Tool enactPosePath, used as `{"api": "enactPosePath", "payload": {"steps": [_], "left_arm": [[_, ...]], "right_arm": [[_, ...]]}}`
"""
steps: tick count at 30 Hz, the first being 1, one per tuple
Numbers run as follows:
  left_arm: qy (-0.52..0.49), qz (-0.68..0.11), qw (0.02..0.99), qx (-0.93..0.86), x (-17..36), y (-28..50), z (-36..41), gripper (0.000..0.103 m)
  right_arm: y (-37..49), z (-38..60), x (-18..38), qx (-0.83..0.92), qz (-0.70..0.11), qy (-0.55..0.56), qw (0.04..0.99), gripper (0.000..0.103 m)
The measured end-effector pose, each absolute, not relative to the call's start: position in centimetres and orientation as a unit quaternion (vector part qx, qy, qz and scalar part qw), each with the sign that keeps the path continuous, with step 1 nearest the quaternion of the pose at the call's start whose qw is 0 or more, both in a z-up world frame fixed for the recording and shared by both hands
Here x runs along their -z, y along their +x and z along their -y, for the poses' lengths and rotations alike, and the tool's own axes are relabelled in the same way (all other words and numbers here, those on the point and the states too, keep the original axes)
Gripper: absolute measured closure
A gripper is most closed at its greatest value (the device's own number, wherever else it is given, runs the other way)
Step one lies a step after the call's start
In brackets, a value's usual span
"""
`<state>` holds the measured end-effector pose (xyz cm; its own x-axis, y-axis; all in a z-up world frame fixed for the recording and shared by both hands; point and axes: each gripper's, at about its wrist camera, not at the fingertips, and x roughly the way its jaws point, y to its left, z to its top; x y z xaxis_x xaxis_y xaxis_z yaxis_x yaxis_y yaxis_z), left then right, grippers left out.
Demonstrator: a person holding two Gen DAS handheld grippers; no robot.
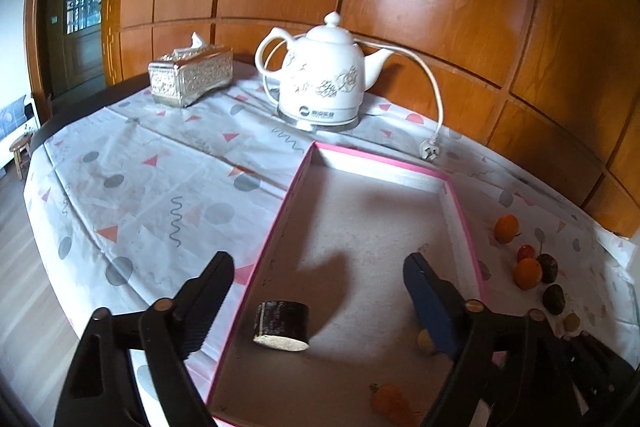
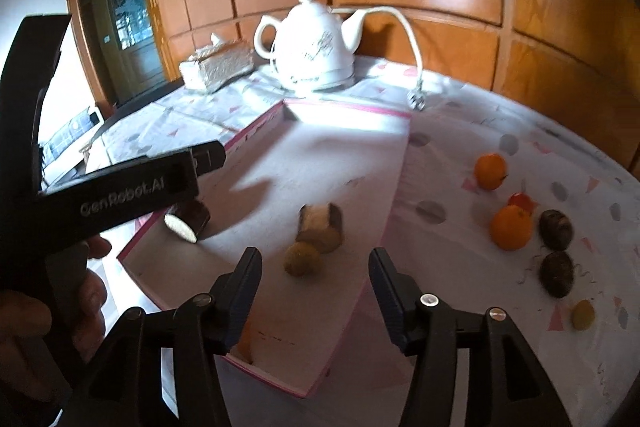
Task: Organize fruits
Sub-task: 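Lower the yellow fruit into the tray and open the right tool, then move the right tool back to the produce and grasp another yellow round fruit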
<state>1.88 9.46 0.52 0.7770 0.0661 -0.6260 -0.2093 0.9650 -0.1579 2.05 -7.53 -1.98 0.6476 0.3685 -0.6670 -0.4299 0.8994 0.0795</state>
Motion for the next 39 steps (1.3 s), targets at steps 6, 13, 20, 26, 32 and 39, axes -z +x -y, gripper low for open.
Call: {"api": "enactPosePath", "payload": {"steps": [6,13,20,26,32,39], "left_arm": [[-0.095,-0.326,0.939,-0.048,-0.8,1.5,-7.5,0.013],[-0.080,-0.333,0.939,-0.020,-0.7,1.1,-5.3,0.013],[-0.051,-0.341,0.939,0.015,-0.5,0.8,-2.5,0.010],[-0.028,-0.338,0.939,0.055,-0.5,0.2,-0.2,0.005],[-0.017,-0.342,0.936,0.087,-0.5,-0.2,1.4,0.005],[-0.008,-0.341,0.933,0.119,-0.6,-0.4,2.8,0.001]], "right_arm": [[1.9,9.4,1.1,-0.196,-0.342,-0.025,0.919,0.046],[2.1,13.1,1.6,-0.157,-0.352,0.013,0.922,0.046],[1.9,17.5,2.1,-0.110,-0.357,0.052,0.926,0.046],[1.7,21.7,3.3,-0.060,-0.369,0.080,0.924,0.047],[1.9,24.8,4.0,-0.023,-0.374,0.099,0.922,0.047],[1.9,26.9,5.2,0.006,-0.388,0.104,0.916,0.047]]}}
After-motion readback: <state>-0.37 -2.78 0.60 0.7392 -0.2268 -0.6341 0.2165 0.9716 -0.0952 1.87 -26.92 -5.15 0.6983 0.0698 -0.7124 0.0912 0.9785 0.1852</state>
